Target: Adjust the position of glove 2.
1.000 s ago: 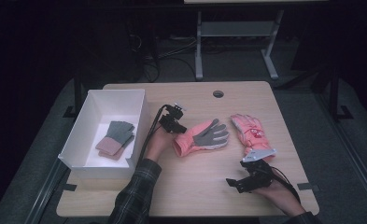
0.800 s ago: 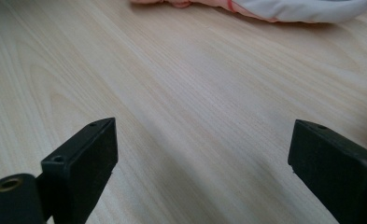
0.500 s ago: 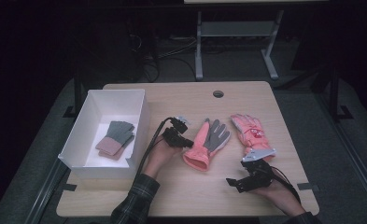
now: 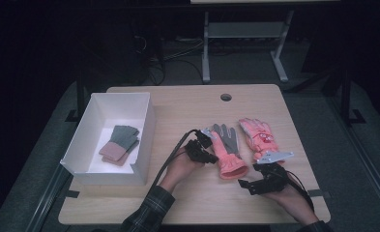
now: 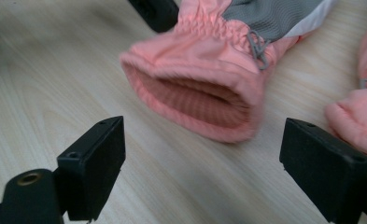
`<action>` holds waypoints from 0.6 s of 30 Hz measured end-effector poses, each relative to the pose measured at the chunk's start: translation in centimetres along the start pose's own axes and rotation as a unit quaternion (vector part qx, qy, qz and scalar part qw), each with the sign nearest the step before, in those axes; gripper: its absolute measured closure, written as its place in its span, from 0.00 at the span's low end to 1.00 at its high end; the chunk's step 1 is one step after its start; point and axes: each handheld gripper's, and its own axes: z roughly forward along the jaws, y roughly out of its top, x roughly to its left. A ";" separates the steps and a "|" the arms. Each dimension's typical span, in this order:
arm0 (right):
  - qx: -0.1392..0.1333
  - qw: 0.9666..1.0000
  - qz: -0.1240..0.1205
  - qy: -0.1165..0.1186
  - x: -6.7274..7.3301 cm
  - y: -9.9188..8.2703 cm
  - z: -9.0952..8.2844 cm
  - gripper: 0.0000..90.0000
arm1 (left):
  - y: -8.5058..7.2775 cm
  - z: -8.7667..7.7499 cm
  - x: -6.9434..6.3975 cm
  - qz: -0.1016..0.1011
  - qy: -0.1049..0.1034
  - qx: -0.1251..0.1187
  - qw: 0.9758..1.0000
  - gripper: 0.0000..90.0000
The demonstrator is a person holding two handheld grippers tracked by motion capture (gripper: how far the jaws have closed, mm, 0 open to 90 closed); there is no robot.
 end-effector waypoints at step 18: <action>-0.038 0.999 0.032 -0.014 -1.1 4.2 -0.5 0.69 | -4.4 -4.5 -0.1 0.034 0.029 -0.026 0.999 0.53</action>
